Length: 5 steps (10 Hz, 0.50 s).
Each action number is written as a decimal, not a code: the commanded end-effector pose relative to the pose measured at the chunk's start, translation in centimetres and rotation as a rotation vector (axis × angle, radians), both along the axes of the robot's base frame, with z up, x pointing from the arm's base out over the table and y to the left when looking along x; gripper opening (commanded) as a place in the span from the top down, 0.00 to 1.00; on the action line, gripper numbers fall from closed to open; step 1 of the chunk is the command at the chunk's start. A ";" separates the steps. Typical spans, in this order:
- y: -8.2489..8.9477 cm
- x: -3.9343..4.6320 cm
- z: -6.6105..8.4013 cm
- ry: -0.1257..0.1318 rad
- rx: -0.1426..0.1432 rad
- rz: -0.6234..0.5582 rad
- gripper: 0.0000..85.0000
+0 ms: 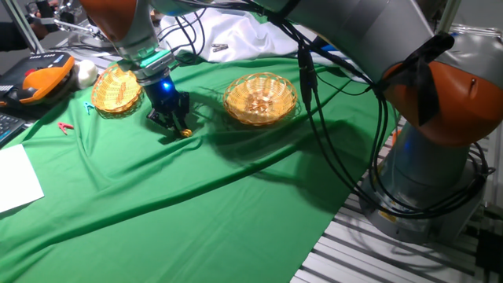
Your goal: Use a clamp
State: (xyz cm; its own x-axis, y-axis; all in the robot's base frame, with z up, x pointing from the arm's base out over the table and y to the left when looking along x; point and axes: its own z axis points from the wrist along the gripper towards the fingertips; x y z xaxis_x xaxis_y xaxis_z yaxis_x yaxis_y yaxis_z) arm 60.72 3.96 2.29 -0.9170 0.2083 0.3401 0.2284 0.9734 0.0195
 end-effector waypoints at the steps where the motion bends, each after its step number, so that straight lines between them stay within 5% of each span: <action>1: 0.0 0.04 0.1 0.000 0.001 0.001 0.80; 4: -0.1 0.63 1.7 -0.009 -0.025 0.028 0.80; 5: -0.4 0.95 2.8 -0.025 -0.041 0.043 1.00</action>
State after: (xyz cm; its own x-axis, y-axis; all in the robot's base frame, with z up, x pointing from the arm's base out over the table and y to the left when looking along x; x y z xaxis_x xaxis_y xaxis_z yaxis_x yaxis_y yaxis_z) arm 61.67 3.58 4.90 -0.9331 0.1824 0.3100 0.1868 0.9823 -0.0155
